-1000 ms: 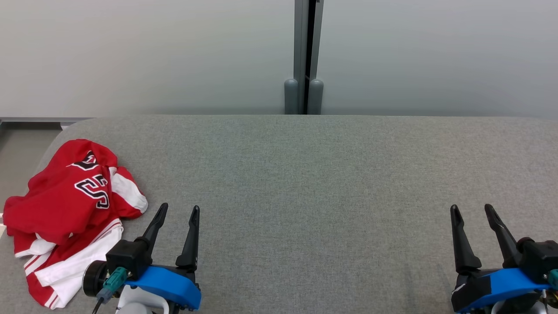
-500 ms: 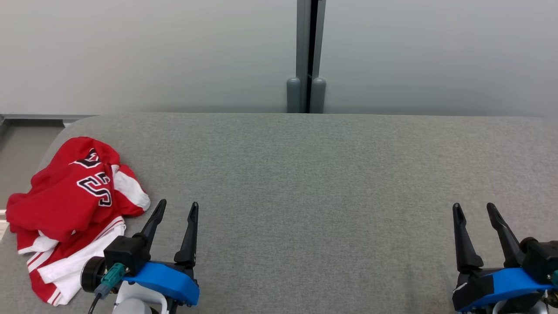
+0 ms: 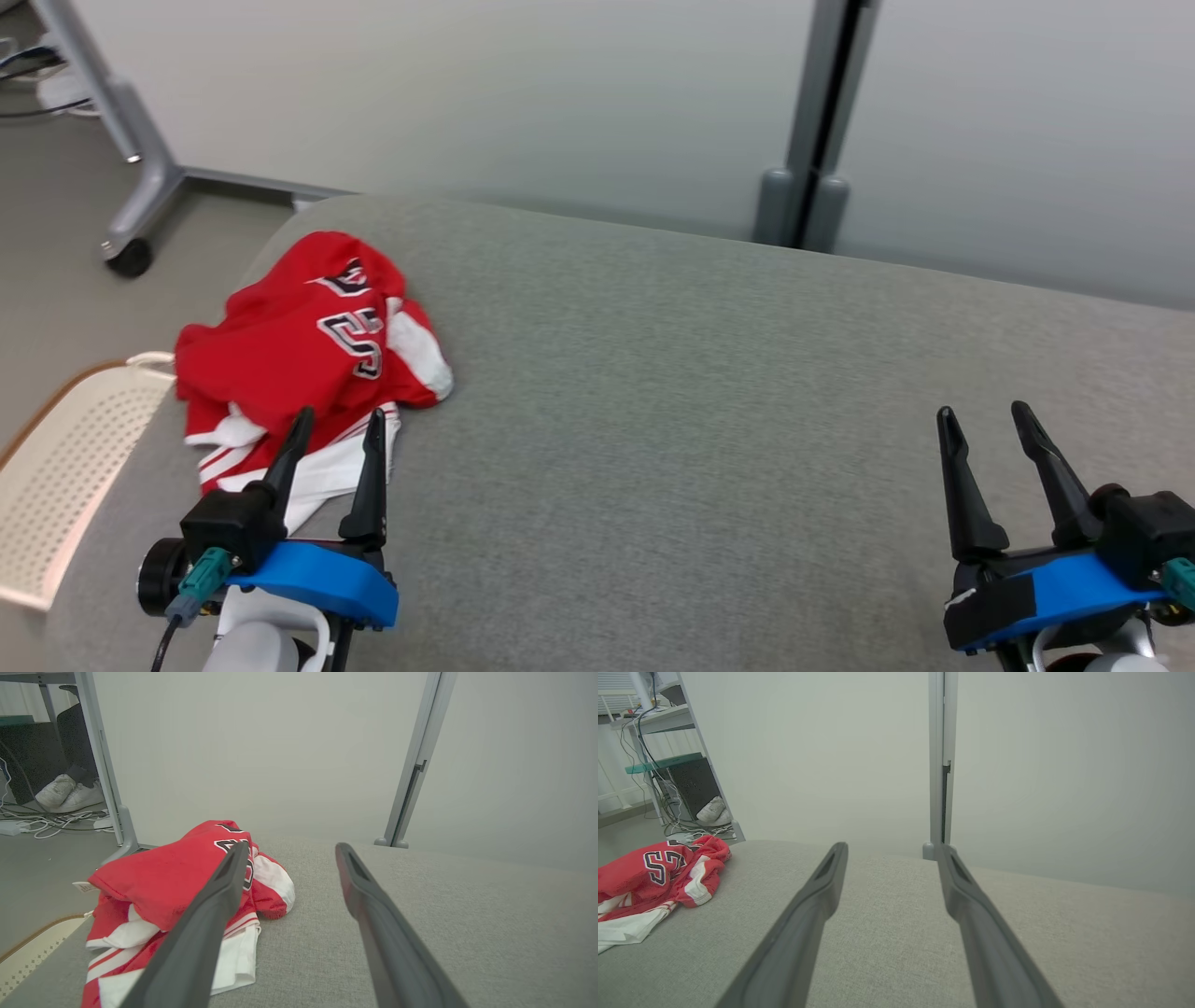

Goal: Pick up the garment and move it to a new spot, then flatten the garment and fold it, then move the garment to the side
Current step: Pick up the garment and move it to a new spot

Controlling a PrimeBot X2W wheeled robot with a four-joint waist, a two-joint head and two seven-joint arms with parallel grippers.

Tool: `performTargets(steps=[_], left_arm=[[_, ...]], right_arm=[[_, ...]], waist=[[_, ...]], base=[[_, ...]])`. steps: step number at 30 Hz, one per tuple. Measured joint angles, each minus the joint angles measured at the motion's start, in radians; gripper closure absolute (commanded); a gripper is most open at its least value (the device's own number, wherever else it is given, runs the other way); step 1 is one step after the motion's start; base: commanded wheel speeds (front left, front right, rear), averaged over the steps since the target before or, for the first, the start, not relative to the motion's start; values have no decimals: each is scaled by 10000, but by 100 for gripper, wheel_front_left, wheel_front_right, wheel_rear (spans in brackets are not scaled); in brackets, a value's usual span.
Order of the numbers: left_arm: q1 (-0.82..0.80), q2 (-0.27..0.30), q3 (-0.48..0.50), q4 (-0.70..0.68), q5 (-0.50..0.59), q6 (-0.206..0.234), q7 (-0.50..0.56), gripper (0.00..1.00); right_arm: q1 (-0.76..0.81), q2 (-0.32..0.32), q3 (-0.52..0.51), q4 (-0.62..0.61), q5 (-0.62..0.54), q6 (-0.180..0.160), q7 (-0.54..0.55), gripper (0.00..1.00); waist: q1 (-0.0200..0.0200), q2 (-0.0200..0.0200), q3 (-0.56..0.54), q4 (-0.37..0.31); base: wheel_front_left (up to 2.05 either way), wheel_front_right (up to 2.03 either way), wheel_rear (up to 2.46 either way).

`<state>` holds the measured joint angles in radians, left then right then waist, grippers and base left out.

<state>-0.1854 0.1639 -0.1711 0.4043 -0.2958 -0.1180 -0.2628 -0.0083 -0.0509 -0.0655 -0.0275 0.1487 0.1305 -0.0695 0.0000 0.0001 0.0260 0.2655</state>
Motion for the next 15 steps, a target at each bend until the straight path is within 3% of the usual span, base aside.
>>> performTargets(steps=[15], left_arm=[[8,-192,673,-63,59,29,-2,0]], right_arm=[[-92,6,146,-265,-56,0,173,0]], waist=[[0,0,279,1935]], base=[[0,0,0]])
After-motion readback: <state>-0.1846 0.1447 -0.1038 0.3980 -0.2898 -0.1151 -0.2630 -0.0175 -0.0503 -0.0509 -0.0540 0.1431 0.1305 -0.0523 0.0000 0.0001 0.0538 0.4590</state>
